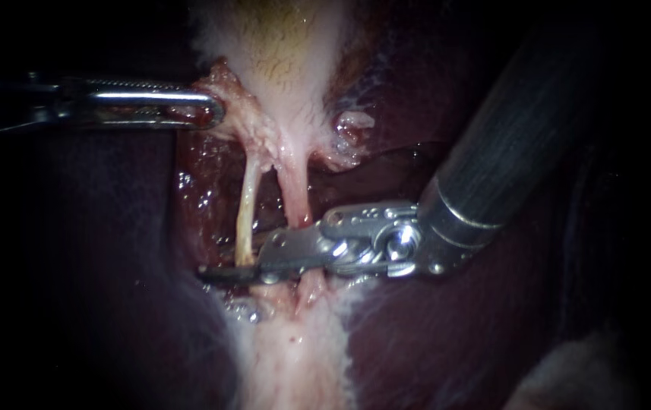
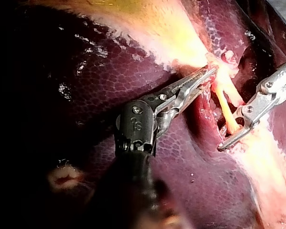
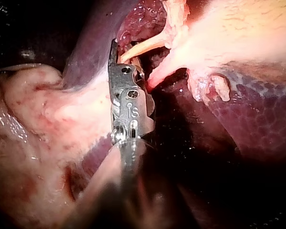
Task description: Clipping first clip left tube
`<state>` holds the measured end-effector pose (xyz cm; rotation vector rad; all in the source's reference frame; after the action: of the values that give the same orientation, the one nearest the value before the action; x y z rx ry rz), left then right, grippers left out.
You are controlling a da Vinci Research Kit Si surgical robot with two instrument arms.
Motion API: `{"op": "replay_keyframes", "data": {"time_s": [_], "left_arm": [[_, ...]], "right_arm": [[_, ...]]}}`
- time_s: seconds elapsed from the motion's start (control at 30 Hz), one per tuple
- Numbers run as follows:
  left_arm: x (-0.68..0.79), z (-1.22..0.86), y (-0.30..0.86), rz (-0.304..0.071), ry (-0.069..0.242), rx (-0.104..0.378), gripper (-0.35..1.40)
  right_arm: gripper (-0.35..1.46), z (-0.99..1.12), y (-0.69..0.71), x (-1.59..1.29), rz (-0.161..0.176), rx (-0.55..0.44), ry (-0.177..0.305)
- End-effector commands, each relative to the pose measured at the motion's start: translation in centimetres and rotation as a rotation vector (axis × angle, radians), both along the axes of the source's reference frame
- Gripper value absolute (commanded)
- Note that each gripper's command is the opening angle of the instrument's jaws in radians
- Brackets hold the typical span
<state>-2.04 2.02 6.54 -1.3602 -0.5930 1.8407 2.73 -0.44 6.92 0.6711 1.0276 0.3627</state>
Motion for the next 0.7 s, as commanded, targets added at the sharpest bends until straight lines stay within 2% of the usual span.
{"op": "replay_keyframes", "data": {"time_s": [0.03, 0.23, 0.3, 0.33, 0.43, 0.53, 0.7], "left_arm": [[0.0, 0.0, 0.0, 0.0, 0.0, 0.0, -0.35], [0.01, 0.0, 0.0, 0.0, 0.0, 0.0, -0.35], [0.01, 0.0, 0.0, 0.001, 0.0, 0.0, -0.35], [0.01, 0.0, 0.0, 0.001, 0.0, 0.0, -0.35], [0.03, 0.0, -0.01, 0.001, -0.001, 0.0, -0.35], [0.04, 0.0, -0.01, 0.002, -0.001, 0.0, -0.35], [0.05, 0.0, 0.0, 0.003, -0.002, 0.0, -0.35]], "right_arm": [[-0.12, 0.0, 0.0, 0.0, 0.0, 0.0, 0.0], [0.01, -0.01, 0.0, -0.01, 0.0, 0.0, 0.0], [0.16, -0.01, 0.01, -0.01, 0.002, 0.002, 0.002], [0.29, -0.01, 0.02, 0.0, 0.001, -0.007, 0.011], [0.48, 0.0, 0.04, 0.06, 0.008, -0.033, 0.049], [0.5, 0.0, 0.04, 0.08, 0.012, -0.05, 0.077], [0.5, 0.0, 0.03, 0.02, 0.004, -0.065, 0.084]]}}
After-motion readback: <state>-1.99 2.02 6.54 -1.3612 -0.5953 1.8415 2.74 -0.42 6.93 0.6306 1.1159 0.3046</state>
